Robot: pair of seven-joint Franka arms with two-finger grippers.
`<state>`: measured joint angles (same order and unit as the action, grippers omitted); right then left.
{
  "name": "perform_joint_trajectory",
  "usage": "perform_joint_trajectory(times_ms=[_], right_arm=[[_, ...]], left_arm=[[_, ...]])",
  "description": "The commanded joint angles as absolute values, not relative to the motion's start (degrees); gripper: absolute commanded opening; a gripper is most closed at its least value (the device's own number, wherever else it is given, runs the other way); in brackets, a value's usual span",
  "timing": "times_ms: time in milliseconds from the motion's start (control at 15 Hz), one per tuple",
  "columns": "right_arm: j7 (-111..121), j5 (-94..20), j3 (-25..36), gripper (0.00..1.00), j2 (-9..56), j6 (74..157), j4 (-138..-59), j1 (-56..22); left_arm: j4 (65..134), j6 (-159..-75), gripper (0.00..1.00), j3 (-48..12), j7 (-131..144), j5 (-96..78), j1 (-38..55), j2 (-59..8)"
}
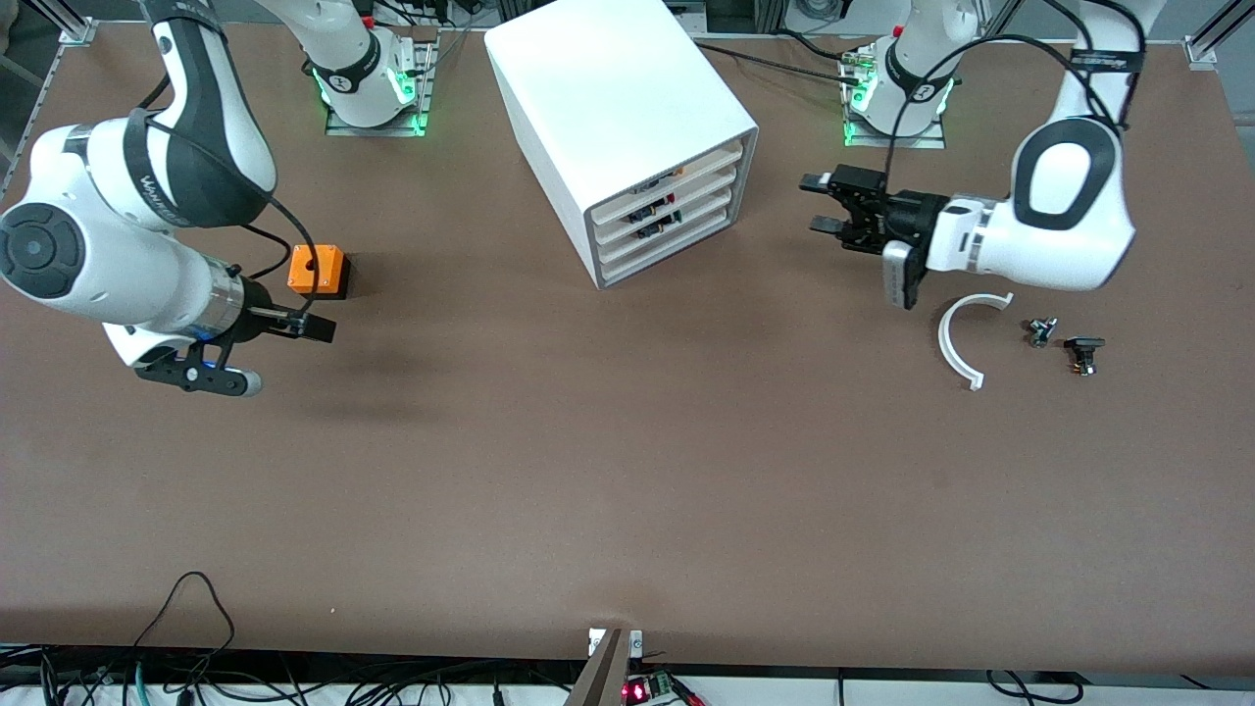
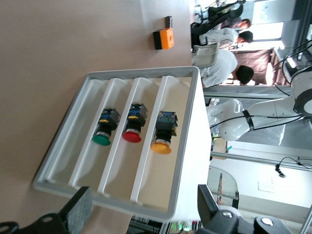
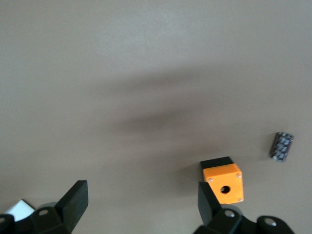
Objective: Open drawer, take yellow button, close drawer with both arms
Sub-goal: 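Pull the top drawer open with the left gripper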
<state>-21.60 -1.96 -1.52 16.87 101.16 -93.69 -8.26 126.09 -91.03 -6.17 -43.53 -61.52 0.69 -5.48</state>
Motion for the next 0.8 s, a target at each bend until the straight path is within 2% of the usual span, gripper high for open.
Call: perform_joint_trajectory(times_ms=[0, 133, 333, 467, 733], right_arm=[[-27.67, -2.99, -1.32, 1.00, 18.45, 100.99, -90.71, -10.89], [-32.58, -2.99, -1.32, 1.00, 19.33, 101.07, -89.04, -12.73], [-38.22, -3.08, -1.32, 1.00, 20.91, 100.99, -86.23, -15.02], [-41.21, -3.08, -1.32, 1.00, 22.06, 100.72, -84.38, -16.17], [-46.13, -5.88, -1.32, 1.00, 23.55, 100.37, -80.69, -17.40]], left_arm=[[133.40, -95.17, 0.95, -9.04, -51.30, -67.65, 0.26, -2.64], [136.30, -95.80, 0.89, -10.28, -54.48, -71.87, 0.35, -2.72], [139.74, -98.43, 0.67, -13.27, -59.40, -77.33, 0.44, -3.34], [141.32, -99.66, 0.56, -15.81, -61.86, -81.19, 0.53, -4.48], [142.82, -101.16, 0.56, -19.07, -66.95, -86.91, 0.53, -7.99]])
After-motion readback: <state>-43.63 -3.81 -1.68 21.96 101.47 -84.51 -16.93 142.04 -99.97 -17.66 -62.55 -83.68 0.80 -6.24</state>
